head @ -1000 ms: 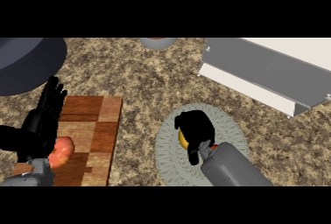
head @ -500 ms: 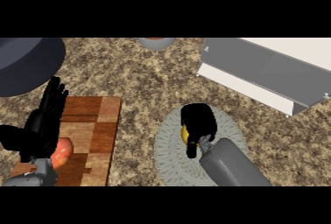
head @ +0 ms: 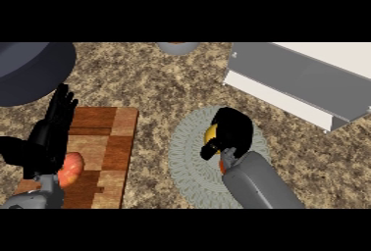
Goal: Pick the lemon from the placemat and place it in the tiered shelf
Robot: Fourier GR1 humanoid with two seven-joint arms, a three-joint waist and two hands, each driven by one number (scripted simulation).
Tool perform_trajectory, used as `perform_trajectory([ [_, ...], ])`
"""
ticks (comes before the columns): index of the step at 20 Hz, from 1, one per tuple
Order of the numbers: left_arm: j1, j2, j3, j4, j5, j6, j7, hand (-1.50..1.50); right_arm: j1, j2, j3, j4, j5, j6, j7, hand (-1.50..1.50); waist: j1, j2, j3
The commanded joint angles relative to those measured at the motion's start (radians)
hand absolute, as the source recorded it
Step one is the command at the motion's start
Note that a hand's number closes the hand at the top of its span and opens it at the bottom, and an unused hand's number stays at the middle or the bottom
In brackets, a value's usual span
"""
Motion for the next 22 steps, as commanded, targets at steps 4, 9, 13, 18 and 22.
perform_trajectory([
  [4,-0.01,0.006,0.005,0.003,0.011,-0.014,-0.001,0.0,-0.194,0.008,-0.032,-0.141,0.038,-0.171,0.263,1.5,0.006,-0.004,-0.001],
  [9,0.035,0.003,0.0,0.0,0.01,-0.021,-0.01,0.0,-0.259,0.008,-0.084,-0.238,0.201,-0.193,0.357,1.5,-0.003,-0.012,-0.002],
  [13,0.015,-0.02,-0.006,0.012,-0.022,0.023,-0.012,0.0,-0.327,0.008,-0.154,-0.269,0.321,-0.088,0.402,1.5,-0.018,-0.011,-0.002],
  [18,0.012,0.013,0.021,-0.006,0.008,-0.008,0.006,0.0,-0.324,0.008,-0.204,-0.365,0.399,0.066,0.403,1.5,-0.021,-0.01,-0.001],
  [22,0.041,0.011,0.01,-0.044,0.011,-0.017,0.024,0.0,-0.284,-0.004,-0.299,-0.386,0.447,0.059,0.321,1.5,-0.017,-0.005,0.0],
])
